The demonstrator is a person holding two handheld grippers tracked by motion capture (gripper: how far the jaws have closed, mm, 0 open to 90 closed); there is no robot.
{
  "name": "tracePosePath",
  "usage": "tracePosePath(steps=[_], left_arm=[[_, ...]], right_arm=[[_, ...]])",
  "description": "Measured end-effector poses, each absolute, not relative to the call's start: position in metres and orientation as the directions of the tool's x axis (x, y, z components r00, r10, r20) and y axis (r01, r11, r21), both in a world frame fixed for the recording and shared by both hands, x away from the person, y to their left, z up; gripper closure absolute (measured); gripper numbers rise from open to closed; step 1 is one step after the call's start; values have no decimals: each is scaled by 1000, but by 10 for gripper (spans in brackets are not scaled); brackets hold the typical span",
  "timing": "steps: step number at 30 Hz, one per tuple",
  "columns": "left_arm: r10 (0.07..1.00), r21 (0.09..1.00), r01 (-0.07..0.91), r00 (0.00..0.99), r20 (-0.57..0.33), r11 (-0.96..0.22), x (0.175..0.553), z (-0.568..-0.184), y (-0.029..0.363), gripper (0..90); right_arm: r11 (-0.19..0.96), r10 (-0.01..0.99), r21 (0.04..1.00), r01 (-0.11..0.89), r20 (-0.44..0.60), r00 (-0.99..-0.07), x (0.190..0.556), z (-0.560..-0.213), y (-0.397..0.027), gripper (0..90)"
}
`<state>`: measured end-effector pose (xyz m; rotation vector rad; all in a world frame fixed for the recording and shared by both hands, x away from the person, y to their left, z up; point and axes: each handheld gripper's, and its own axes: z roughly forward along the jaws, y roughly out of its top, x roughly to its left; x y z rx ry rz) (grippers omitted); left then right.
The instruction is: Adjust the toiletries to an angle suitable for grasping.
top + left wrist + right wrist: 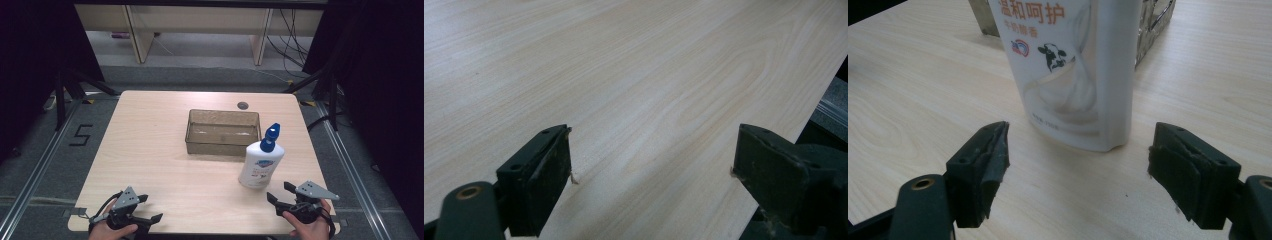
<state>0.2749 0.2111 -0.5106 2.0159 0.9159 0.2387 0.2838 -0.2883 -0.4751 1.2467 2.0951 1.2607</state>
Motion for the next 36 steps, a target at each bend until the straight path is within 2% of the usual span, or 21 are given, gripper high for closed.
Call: tracePosePath(steps=[5,6,9,19,20,21,23,29,30,33,34,36], left_arm=[[687,792,512,706,-170,-331,276,-511,211,149],[687,792,511,707,-168,-332,276,-511,212,149],[690,788,512,706,-159,-342,276,-510,213,149],[696,794,515,698,-169,-323,276,-511,213,149],[696,796,514,697,-172,-318,276,-511,213,149],[696,800,512,697,-172,-314,277,-511,213,149],[696,801,511,697,-173,-312,277,-511,213,149],[695,801,512,697,-175,-311,277,-511,213,149],[696,802,511,696,-176,-309,277,-511,213,149],[696,801,511,697,-173,-313,277,-511,214,149],[696,800,512,697,-174,-313,277,-511,214,149],[705,797,516,689,-168,-315,276,-510,214,149]], right_arm=[[180,852,853,490,114,-511,284,-474,-289,228],[136,854,852,505,158,-496,283,-475,-287,228],[166,857,865,474,112,-503,284,-474,-291,217],[148,857,881,449,112,-502,285,-472,-291,189],[132,849,881,455,136,-510,284,-472,-291,186],[104,862,859,500,173,-476,280,-469,-289,185],[140,855,891,432,111,-507,284,-469,-291,178],[113,857,893,435,134,-498,280,-463,-288,171],[137,854,904,404,99,-512,282,-463,-289,171],[111,854,901,420,129,-504,279,-459,-287,172],[135,851,911,391,96,-516,281,-458,-288,174],[112,848,906,407,126,-514,278,-455,-286,179]])
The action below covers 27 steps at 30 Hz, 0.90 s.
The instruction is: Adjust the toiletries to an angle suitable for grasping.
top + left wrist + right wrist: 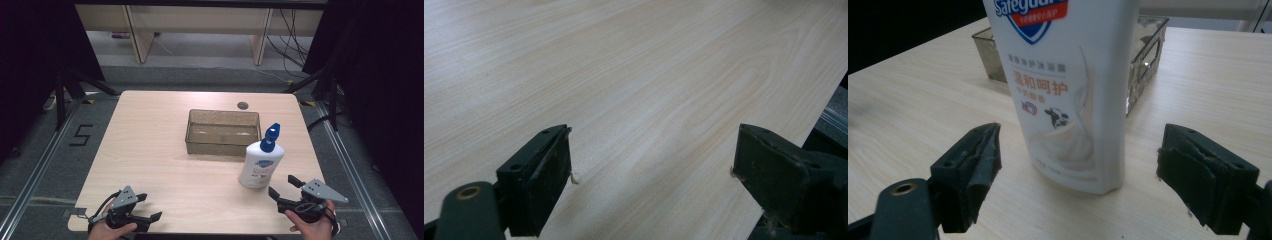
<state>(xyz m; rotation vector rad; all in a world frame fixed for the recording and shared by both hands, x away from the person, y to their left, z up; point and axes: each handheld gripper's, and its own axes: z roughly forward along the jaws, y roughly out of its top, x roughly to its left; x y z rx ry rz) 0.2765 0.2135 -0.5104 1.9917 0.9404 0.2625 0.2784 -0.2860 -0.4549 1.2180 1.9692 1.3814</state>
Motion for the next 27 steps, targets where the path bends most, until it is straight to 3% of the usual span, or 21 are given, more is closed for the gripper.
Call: tracePosePath(steps=[12,13,18,26,27], left_arm=[[704,795,513,692,-160,-323,277,-510,214,149],[703,795,517,691,-169,-317,277,-510,214,149],[698,792,514,697,-162,-330,277,-510,214,149],[693,792,514,701,-165,-331,278,-509,215,149],[700,792,514,696,-159,-331,278,-509,215,149]], right_arm=[[111,850,934,340,88,-519,280,-438,-287,206],[89,851,926,368,121,-511,278,-436,-285,211],[117,849,938,327,76,-523,281,-430,-285,227],[92,850,938,334,101,-518,280,-419,-281,241],[115,846,946,303,67,-529,282,-417,-283,242]])
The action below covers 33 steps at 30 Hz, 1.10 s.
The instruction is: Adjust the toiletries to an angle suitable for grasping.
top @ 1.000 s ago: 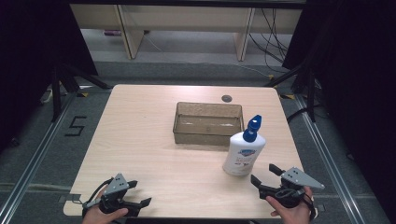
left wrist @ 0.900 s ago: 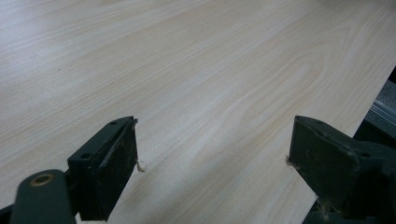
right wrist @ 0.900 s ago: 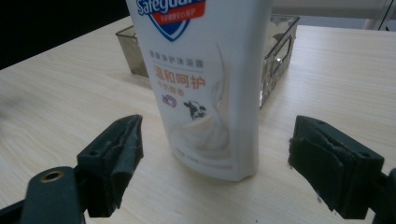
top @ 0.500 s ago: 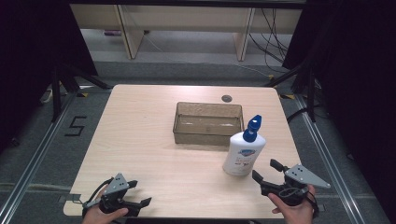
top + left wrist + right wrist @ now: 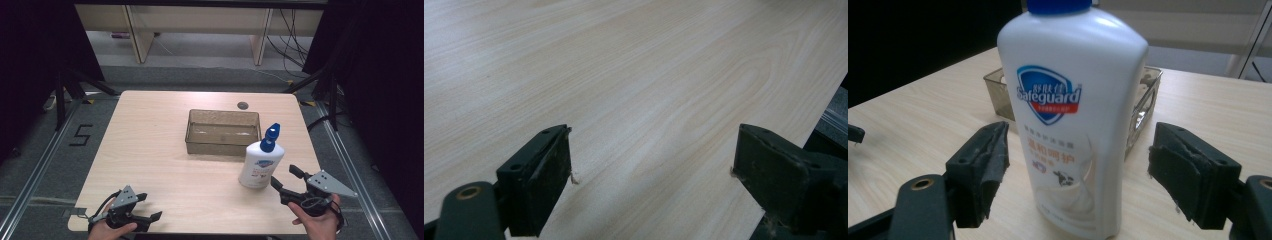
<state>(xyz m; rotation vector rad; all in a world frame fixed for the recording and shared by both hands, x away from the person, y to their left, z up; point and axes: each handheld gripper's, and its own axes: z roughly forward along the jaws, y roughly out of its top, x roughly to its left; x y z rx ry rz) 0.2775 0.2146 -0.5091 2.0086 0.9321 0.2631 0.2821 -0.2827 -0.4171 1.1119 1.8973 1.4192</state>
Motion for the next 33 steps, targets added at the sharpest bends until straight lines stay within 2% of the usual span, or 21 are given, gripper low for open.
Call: tracePosePath(steps=[5,8,15,19,24,30,31,33], left_arm=[[694,794,509,702,-160,-332,278,-510,215,149],[696,796,511,699,-165,-325,278,-510,214,149],[696,792,514,699,-165,-329,278,-510,215,149],[700,792,514,696,-160,-330,278,-509,214,149],[699,790,515,697,-160,-333,277,-509,214,149],[693,789,516,701,-166,-333,278,-510,215,149],[694,790,518,699,-170,-328,278,-510,214,149],[693,788,516,702,-165,-335,278,-510,215,149]], right_arm=[[135,849,945,298,45,-527,284,-410,-281,251],[104,849,945,309,77,-522,284,-407,-280,251],[124,850,957,263,34,-526,290,-400,-280,259],[107,855,950,294,63,-515,288,-396,-277,264],[134,849,957,257,22,-527,291,-391,-276,276],[116,852,961,253,35,-523,291,-382,-278,276],[124,848,966,226,15,-530,293,-381,-279,277],[108,846,961,254,45,-531,293,-379,-277,282]])
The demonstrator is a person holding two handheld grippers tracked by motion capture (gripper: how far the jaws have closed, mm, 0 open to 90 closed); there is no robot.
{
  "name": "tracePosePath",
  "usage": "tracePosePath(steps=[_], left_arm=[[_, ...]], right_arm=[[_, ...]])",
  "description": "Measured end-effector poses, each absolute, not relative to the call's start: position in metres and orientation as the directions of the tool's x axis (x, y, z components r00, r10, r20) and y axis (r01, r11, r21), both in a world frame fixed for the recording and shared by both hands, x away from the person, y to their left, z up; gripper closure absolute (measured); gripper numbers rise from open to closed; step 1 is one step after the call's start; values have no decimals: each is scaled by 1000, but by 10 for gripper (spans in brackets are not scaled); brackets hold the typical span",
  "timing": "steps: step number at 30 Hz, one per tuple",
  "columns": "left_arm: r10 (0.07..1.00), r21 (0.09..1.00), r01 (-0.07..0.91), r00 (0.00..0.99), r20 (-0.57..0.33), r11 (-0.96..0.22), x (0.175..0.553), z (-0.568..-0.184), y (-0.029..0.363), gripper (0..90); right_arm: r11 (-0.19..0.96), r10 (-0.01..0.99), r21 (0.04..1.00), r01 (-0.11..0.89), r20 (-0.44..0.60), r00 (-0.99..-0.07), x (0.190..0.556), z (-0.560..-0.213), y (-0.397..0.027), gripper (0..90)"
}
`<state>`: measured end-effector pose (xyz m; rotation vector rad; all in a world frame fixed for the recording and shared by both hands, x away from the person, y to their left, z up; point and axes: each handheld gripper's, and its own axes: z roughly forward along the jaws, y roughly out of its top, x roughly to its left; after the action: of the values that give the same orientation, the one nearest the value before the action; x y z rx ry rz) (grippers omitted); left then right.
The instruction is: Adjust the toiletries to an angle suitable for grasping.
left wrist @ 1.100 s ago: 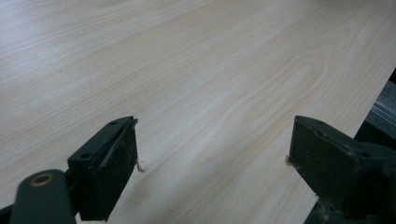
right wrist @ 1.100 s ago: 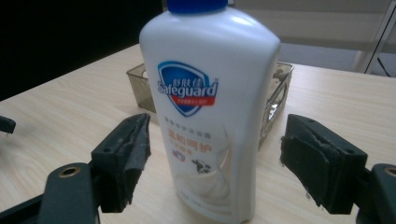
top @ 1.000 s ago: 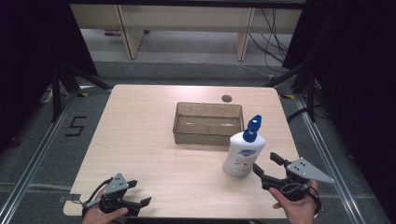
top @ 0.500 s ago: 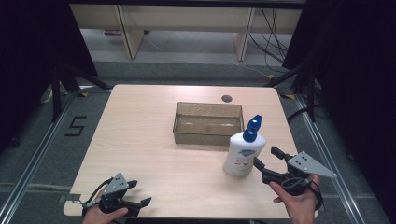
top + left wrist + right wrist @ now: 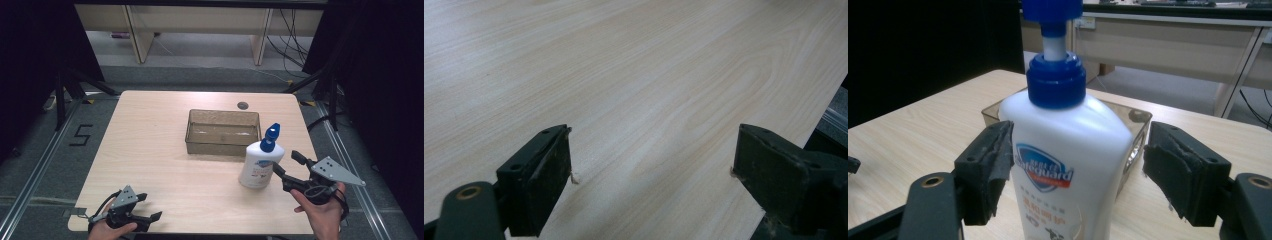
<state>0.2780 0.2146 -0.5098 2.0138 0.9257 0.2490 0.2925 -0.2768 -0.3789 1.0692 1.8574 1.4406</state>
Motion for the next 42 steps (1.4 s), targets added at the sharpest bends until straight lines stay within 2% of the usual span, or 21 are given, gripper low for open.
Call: tracePosePath(steps=[15,22,28,31,37,39,42], left_arm=[[693,791,517,701,-170,-328,278,-510,215,149],[694,791,518,699,-171,-326,278,-510,214,149],[693,791,517,700,-170,-328,278,-510,214,149],[692,789,516,703,-166,-334,278,-510,215,149],[694,791,513,701,-163,-333,278,-510,215,149],[694,791,513,701,-163,-333,278,-510,215,149],[692,789,517,702,-170,-331,278,-510,215,149]], right_arm=[[133,834,974,184,-9,-552,305,-365,-270,325],[113,827,970,213,27,-561,306,-361,-263,343],[148,820,973,176,-21,-572,314,-360,-260,352],[120,823,970,210,21,-568,314,-358,-257,357],[137,817,976,169,-15,-576,322,-356,-253,367],[125,818,971,204,16,-575,323,-356,-250,367],[141,816,974,177,-13,-578,328,-357,-249,370]])
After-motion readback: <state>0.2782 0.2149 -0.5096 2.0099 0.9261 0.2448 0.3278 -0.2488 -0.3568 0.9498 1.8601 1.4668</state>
